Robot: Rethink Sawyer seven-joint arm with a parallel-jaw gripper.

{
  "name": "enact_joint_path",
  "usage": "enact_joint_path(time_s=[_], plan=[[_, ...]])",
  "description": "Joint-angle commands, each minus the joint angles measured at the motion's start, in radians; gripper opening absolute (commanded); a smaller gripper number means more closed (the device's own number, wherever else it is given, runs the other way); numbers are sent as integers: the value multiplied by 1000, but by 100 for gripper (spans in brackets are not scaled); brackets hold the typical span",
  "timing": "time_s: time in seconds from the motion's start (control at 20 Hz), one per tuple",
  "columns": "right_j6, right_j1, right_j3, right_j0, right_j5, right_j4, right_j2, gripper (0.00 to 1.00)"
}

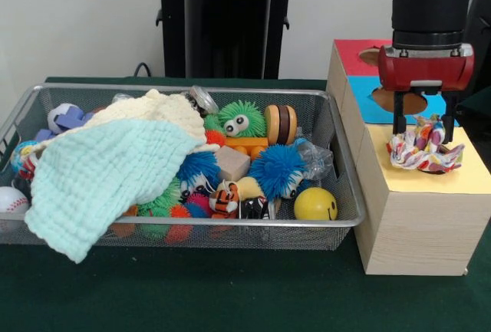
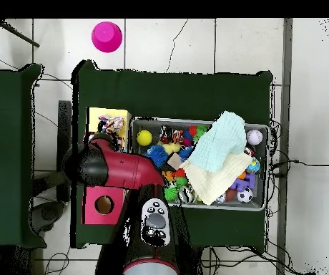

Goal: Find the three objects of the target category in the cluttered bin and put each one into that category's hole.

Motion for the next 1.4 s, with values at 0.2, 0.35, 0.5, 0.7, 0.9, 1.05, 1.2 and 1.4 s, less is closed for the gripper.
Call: enact_joint_path(time_s=[0.2, 0.35, 0.5, 0.7, 0.9, 1.05, 1.2, 1.4], plan=[[214, 29, 56, -16, 89, 56, 75, 100], [211, 30, 46, -11, 110, 57, 66, 100], [207, 30, 30, 1, 143, 57, 49, 100], [229, 13, -19, 25, 248, 74, 10, 100], [254, -20, -72, 42, 367, 76, -30, 100], [258, -30, -70, 46, 375, 79, -34, 100], [260, -32, -71, 51, 379, 83, -39, 100], [258, -43, -88, 55, 406, 79, -50, 100]])
